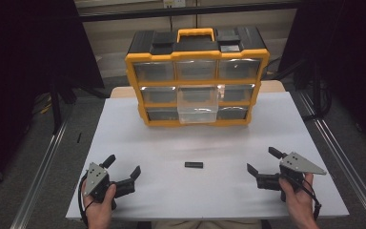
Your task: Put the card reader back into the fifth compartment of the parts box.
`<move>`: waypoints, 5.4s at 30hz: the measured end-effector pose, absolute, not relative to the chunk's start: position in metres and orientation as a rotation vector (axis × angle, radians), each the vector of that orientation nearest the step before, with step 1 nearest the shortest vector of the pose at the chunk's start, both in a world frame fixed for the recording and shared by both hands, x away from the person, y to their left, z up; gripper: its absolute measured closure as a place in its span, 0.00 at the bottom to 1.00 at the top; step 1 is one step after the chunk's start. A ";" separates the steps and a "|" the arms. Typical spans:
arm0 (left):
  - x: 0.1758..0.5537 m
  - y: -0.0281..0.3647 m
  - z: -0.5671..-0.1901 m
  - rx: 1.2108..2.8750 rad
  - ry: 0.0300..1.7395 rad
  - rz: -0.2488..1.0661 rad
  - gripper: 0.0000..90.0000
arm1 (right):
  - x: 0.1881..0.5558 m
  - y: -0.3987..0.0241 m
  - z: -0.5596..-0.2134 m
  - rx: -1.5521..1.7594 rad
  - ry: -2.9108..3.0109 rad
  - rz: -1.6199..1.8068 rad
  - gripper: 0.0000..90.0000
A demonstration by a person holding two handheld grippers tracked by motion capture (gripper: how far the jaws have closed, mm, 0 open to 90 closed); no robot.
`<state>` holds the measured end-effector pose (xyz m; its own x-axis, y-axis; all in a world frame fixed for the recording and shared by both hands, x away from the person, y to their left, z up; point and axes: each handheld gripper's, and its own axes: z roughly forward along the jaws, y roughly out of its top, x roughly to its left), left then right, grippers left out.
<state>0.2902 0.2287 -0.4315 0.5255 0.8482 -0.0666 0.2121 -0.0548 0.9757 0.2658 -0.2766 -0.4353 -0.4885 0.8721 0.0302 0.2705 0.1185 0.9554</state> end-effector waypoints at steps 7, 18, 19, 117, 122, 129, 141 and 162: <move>0.290 0.229 -0.432 1.574 0.942 0.670 0.02 | 0.272 -0.264 -0.436 1.054 1.904 1.406 0.01; 0.291 0.229 -0.432 1.568 0.943 0.671 0.02 | 0.285 -0.247 -0.434 1.015 1.973 1.456 0.01; 0.290 0.230 -0.432 1.570 0.942 0.672 0.02 | 0.286 -0.245 -0.434 1.013 1.976 1.461 0.01; 0.294 0.226 -0.433 1.595 0.926 0.666 0.01 | 0.388 -0.097 -0.430 0.682 2.937 0.686 0.66; 0.294 0.226 -0.432 1.597 0.924 0.665 0.01 | 0.388 -0.098 -0.431 0.684 2.938 0.691 0.70; 0.294 0.224 -0.433 1.602 0.920 0.659 0.01 | 0.388 -0.097 -0.430 0.692 2.948 0.694 0.77; 0.294 0.224 -0.433 1.599 0.920 0.659 0.01 | 0.390 -0.099 -0.430 0.707 2.959 0.701 0.82; 0.293 0.226 -0.432 1.594 0.927 0.658 0.01 | 0.387 -0.115 -0.421 0.755 2.905 0.842 0.82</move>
<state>0.2932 0.2259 -0.4325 0.5357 0.8421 -0.0614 0.2196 -0.0688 0.9732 0.3870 -0.1146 -0.4206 -0.8824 0.4579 0.1077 0.4446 0.7370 0.5092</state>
